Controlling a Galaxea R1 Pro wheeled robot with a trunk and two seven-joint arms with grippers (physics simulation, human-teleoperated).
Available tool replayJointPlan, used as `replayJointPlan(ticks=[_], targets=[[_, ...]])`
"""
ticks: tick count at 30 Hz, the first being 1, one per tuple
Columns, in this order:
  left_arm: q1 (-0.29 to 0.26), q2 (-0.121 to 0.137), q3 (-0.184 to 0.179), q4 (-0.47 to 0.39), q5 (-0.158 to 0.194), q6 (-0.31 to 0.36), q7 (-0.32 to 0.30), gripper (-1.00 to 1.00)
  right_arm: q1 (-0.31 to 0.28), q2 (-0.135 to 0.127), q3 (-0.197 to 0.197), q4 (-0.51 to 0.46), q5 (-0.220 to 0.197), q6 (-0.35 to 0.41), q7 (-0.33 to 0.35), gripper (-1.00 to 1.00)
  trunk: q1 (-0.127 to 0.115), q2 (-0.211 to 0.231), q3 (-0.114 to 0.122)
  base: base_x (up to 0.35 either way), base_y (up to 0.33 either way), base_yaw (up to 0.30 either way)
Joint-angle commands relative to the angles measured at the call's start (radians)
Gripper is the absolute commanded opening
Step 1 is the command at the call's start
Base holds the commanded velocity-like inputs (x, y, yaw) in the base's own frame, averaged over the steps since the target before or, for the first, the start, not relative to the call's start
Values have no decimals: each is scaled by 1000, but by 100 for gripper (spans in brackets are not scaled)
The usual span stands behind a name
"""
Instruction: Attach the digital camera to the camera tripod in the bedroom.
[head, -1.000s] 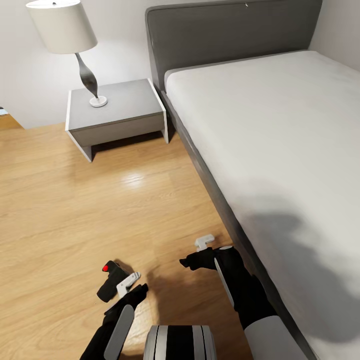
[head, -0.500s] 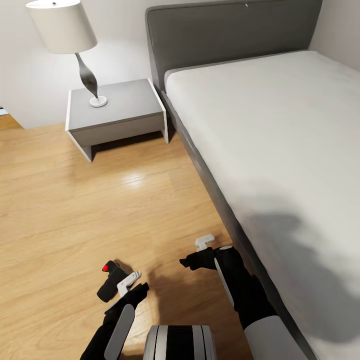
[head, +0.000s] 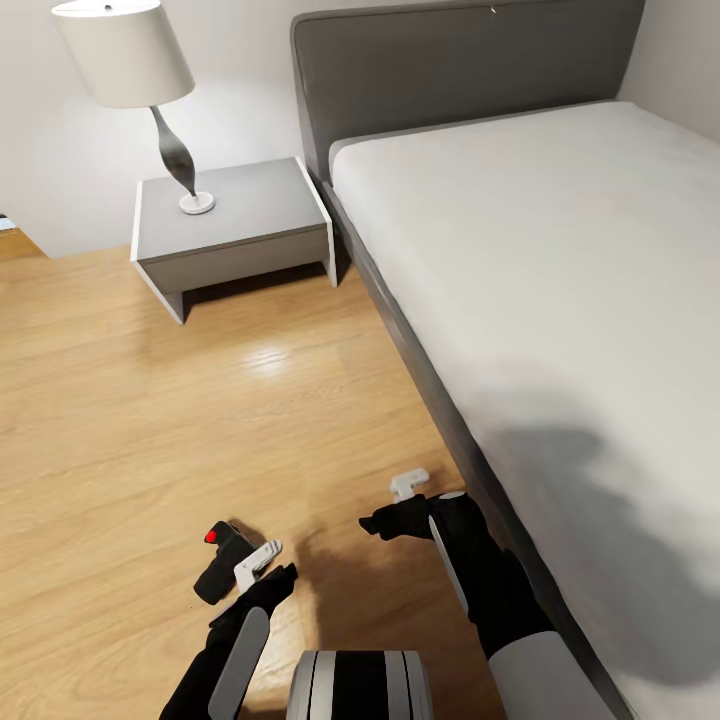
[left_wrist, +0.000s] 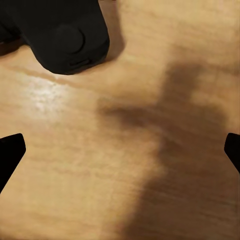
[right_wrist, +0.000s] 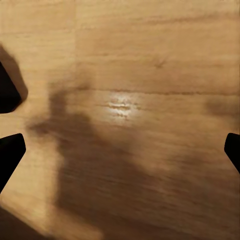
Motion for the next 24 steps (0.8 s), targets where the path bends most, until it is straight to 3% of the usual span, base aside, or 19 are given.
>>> replayJointPlan(ticks=[1, 11, 24], targets=[[0, 0, -1, -2, 7, 2, 7, 100, 0, 0, 0, -1, 11, 3, 8, 100, 0, 0, -1, 59, 0, 0], [0, 1, -2, -2, 6, 1, 6, 100, 0, 0, 0, -1, 11, 3, 9, 100, 0, 0, -1, 175, 0, 0], [0, 1, -1, 1, 9, 1, 7, 100, 0, 0, 0, 0, 12, 1, 8, 100, 0, 0, -1, 33, 0, 0]])
